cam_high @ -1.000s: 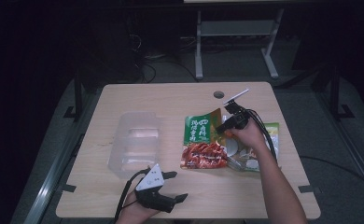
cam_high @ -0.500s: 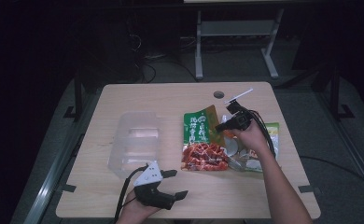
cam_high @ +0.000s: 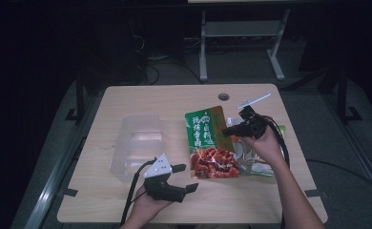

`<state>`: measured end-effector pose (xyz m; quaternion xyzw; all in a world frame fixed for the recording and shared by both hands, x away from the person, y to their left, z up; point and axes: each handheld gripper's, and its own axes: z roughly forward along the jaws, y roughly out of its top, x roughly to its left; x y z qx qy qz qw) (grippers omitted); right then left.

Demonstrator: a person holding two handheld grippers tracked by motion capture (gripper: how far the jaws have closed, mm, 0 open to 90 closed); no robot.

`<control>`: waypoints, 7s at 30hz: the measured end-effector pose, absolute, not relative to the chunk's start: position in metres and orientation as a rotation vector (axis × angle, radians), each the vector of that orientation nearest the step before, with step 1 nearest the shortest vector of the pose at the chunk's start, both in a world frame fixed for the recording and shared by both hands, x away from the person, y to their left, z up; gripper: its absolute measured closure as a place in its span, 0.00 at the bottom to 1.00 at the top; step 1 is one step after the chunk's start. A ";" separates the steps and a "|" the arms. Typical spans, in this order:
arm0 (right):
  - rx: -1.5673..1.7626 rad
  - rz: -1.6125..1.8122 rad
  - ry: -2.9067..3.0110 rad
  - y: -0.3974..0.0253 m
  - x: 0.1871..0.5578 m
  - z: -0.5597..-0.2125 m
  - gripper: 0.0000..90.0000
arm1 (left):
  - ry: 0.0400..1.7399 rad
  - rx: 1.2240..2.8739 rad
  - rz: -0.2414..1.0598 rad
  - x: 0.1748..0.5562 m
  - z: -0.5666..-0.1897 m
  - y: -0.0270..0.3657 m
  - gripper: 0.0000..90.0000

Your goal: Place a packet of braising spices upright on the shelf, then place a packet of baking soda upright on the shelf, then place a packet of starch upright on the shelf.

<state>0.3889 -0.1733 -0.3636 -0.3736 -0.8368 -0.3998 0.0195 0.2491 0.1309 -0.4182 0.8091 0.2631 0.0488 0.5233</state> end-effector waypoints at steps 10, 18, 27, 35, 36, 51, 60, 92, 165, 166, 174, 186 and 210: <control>-1.083 -1.368 -2.630 -0.178 0.359 -0.354 1.00 | 0.711 1.962 0.110 0.272 -0.432 0.116 0.26; -1.048 -1.427 -2.658 -0.184 0.347 -0.355 1.00 | 0.823 1.953 0.136 0.303 -0.437 0.108 0.26; -1.014 -1.472 -2.648 -0.190 0.341 -0.355 1.00 | 0.916 1.889 0.043 0.322 -0.446 0.101 0.27; -0.992 -1.501 -2.625 -0.195 0.337 -0.355 1.00 | 0.885 1.901 -0.058 0.327 -0.455 0.096 0.30; -0.984 -1.511 -2.617 -0.195 0.337 -0.355 1.00 | 0.881 1.857 -0.126 0.331 -0.458 0.096 0.35; -0.956 -1.500 -2.621 -0.192 0.333 -0.359 1.00 | 0.857 1.833 -0.176 0.335 -0.455 0.095 0.76; -1.004 -1.494 -2.623 -0.199 0.334 -0.363 1.00 | 0.847 1.826 -0.076 0.326 -0.444 0.098 0.94; -0.943 -1.438 -2.597 -0.186 0.329 -0.383 1.00 | 0.740 1.914 0.111 0.299 -0.426 0.101 0.71; -0.783 -1.561 -2.703 -0.100 0.369 -0.304 1.00 | 0.515 2.040 0.209 0.230 -0.424 0.138 0.32; -0.776 -1.567 -2.704 -0.097 0.371 -0.303 1.00 | 0.516 2.038 0.208 0.229 -0.424 0.138 0.32; -0.742 -1.600 -2.680 -0.068 0.389 -0.296 1.00 | 0.523 2.032 0.212 0.231 -0.421 0.142 0.32; -0.707 -1.607 -2.668 -0.032 0.412 -0.294 1.00 | 0.532 2.021 0.203 0.232 -0.424 0.142 0.32; -0.704 -1.595 -2.618 0.036 0.452 -0.319 1.00 | 0.537 2.018 0.232 0.233 -0.421 0.152 0.32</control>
